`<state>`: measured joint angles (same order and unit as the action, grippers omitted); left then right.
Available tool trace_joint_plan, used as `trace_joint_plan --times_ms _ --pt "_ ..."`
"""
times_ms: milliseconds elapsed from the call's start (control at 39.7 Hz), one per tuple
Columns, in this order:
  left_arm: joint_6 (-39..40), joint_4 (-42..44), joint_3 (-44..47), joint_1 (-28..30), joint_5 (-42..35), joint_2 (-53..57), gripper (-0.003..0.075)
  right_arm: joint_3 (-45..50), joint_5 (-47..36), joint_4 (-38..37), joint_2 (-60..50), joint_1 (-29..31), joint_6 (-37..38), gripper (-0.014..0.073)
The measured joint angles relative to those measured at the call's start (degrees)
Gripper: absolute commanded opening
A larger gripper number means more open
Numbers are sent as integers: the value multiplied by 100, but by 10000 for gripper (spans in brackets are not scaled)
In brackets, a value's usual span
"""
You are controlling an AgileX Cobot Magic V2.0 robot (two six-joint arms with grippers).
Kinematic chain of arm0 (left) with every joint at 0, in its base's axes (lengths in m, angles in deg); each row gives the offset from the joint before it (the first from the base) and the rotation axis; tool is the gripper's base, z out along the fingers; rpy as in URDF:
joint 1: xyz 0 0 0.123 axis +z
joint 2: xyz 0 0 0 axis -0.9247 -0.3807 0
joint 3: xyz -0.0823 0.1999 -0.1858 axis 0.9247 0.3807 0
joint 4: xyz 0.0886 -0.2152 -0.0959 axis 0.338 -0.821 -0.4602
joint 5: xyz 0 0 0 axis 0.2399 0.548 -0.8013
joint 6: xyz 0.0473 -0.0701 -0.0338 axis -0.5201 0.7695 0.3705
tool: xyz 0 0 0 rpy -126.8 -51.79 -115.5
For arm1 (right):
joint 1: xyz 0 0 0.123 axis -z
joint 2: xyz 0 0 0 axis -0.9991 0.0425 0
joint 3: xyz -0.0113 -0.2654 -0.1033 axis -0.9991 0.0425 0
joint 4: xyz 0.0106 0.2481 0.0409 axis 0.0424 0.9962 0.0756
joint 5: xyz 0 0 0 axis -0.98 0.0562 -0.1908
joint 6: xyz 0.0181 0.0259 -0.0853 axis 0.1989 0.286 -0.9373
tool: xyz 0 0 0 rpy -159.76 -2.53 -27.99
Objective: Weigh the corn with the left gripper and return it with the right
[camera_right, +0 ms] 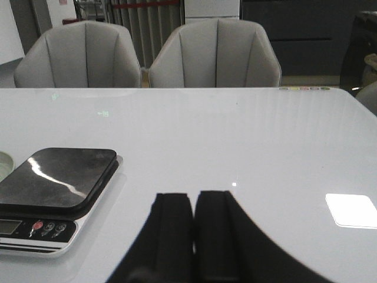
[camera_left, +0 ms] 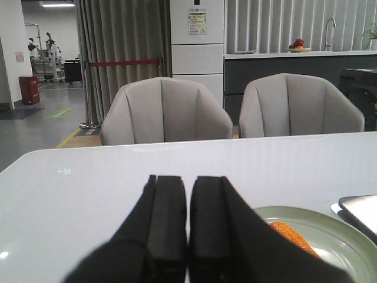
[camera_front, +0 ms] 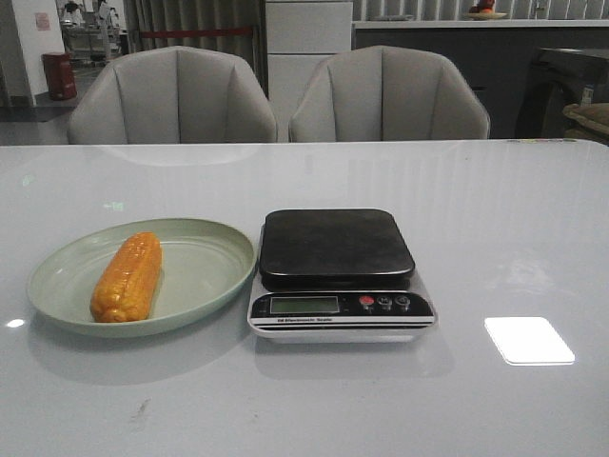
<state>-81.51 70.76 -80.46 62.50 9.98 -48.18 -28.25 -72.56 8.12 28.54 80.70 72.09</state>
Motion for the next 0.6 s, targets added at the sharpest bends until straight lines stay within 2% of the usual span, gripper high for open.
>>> trace_joint_plan --times_ms 605 --pt "0 0 0 0 -22 0 114 0 -47 -14 0 31 0 147"
